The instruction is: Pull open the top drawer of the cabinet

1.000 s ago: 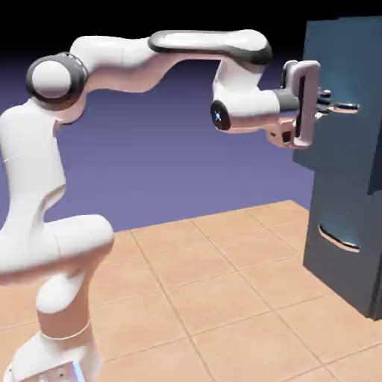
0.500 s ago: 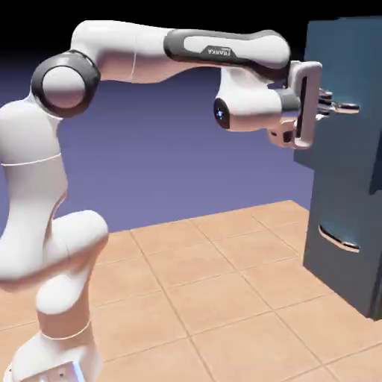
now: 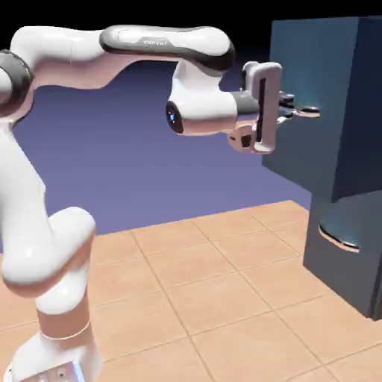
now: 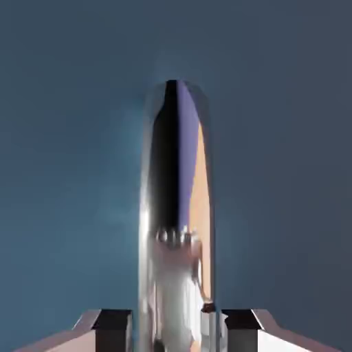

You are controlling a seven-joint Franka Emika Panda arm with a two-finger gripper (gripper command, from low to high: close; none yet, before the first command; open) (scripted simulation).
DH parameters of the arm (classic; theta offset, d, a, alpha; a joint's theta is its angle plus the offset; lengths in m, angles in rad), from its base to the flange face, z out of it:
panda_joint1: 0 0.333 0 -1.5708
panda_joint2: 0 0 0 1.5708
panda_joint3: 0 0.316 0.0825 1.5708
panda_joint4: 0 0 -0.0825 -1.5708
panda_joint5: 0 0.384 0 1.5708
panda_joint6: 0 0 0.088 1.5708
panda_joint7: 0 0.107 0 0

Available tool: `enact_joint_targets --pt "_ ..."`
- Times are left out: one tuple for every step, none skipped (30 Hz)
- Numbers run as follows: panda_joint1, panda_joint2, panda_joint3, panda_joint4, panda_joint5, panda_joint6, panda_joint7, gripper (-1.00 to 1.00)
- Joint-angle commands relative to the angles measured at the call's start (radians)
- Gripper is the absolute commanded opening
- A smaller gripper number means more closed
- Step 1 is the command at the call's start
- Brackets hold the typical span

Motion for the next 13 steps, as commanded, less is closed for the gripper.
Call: enact_joint_targets --pt "0.031 -0.015 -0.029 0.010 0.027 0.007 -0.044 -1.00" --pt "0.061 -0.029 -0.056 0.020 0.054 0.013 -0.087 -1.00" --pt "0.091 -0.043 -0.083 0.029 0.080 0.020 -0.131 -1.00" --pt "0.125 -0.050 -0.114 0.033 0.106 0.028 -0.174 -1.00" --pt "0.159 -0.031 -0.144 0.015 0.116 0.037 -0.194 -1.00" --pt "0.178 0.005 -0.160 -0.016 0.104 0.042 -0.180 -1.00" --pt "0.198 0.041 -0.177 -0.047 0.094 0.049 -0.169 -1.00" --pt "0.217 0.078 -0.192 -0.076 0.083 0.057 -0.158 -1.00" --pt "0.222 0.086 -0.196 -0.083 0.081 0.059 -0.156 -1.00" --pt "0.222 0.086 -0.196 -0.083 0.081 0.059 -0.156 1.00" --pt "0.222 0.086 -0.196 -0.083 0.081 0.059 -0.156 1.00" --pt "0.225 0.123 -0.194 -0.111 0.052 0.066 -0.119 1.00" --pt "0.228 0.159 -0.193 -0.138 0.023 0.073 -0.082 1.00"
